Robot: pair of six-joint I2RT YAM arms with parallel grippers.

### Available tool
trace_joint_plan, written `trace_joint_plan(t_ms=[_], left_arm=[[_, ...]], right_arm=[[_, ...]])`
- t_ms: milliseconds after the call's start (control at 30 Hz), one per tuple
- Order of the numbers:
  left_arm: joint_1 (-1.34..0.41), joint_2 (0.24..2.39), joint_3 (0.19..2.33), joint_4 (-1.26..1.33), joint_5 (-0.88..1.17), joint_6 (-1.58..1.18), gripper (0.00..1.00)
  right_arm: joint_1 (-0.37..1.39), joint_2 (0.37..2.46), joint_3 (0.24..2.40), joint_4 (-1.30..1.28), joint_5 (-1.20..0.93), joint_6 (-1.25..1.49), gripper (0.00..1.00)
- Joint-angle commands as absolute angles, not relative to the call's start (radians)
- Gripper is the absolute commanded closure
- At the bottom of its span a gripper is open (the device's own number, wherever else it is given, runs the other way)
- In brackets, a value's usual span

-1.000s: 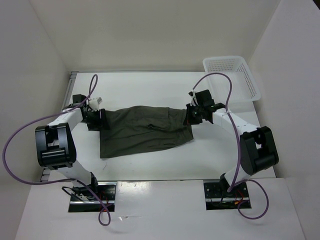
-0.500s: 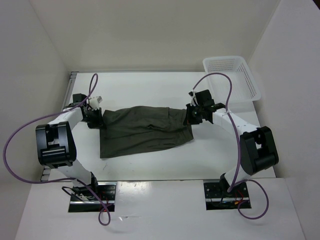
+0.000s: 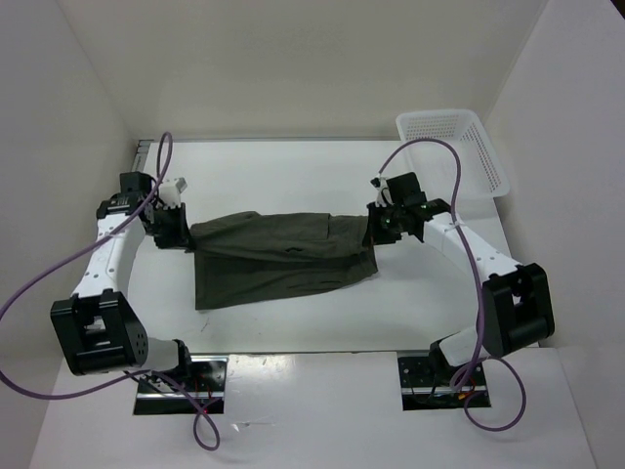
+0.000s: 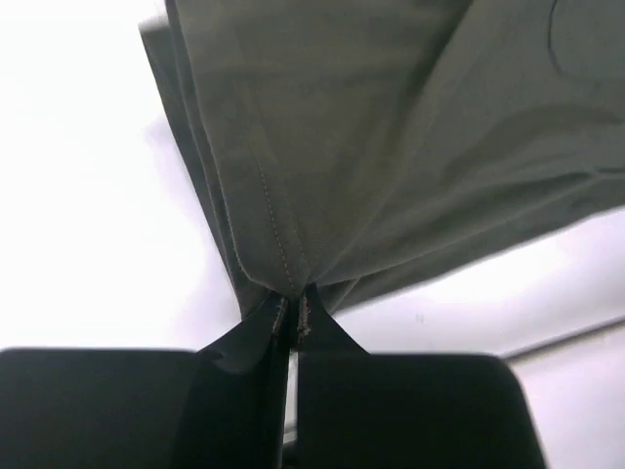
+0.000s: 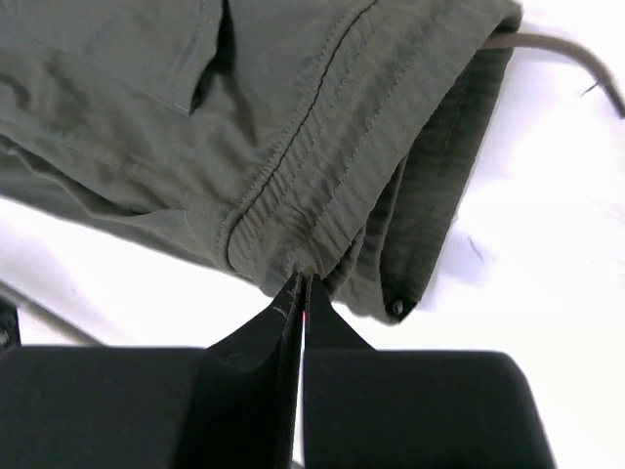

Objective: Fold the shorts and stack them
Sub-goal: Fold the shorts

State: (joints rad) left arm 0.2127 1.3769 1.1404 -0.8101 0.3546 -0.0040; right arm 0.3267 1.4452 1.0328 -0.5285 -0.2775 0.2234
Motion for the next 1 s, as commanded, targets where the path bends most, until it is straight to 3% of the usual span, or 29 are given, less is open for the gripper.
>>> trace_joint_plan(t_ms=[0, 533, 667, 700, 733, 767, 800, 833, 967], left_arm=[[0.212, 1.358, 1.092, -0.949, 0.316, 0.000, 0.97], [0.150, 1.321, 0.934, -1.025, 0.239, 0.000, 0.79], [0.118, 1.321, 0.934, -1.046, 0.249, 0.000, 0.67], [0.118, 1.321, 0.934, -1.046, 0.249, 0.000, 0.61], [0.107, 1.321, 0.934, -1.058, 0.249, 0.000, 0.54], [0.095, 1.330, 0.945, -1.058, 0.249, 0.000, 0.47], [0.095, 1.330, 0.945, -1.077, 0.249, 0.000, 0.38], [0.095, 1.330, 0.959, -1.077, 0.249, 0.000, 0.36], [0.107, 1.330, 1.011, -1.023, 0.279, 0.000, 0.35]], right_arm=[[0.321, 1.419, 1.086, -0.656, -0.313, 0.160, 1.00], [0.310, 1.612, 1.180, -0.894, -0.115, 0.216, 1.00], [0.310, 1.632, 1.190, -0.903, -0.045, 0.259, 1.00], [0.310, 1.641, 1.190, -0.904, -0.032, 0.274, 0.97], [0.310, 1.655, 1.190, -0.904, 0.001, 0.284, 0.82], [0.310, 1.655, 1.190, -0.904, 0.020, 0.302, 0.75], [0.310, 1.666, 1.199, -0.904, 0.067, 0.313, 0.48], [0.310, 1.666, 1.210, -0.904, 0.098, 0.325, 0.40], [0.310, 1.539, 1.230, -0.800, 0.095, 0.333, 0.36]])
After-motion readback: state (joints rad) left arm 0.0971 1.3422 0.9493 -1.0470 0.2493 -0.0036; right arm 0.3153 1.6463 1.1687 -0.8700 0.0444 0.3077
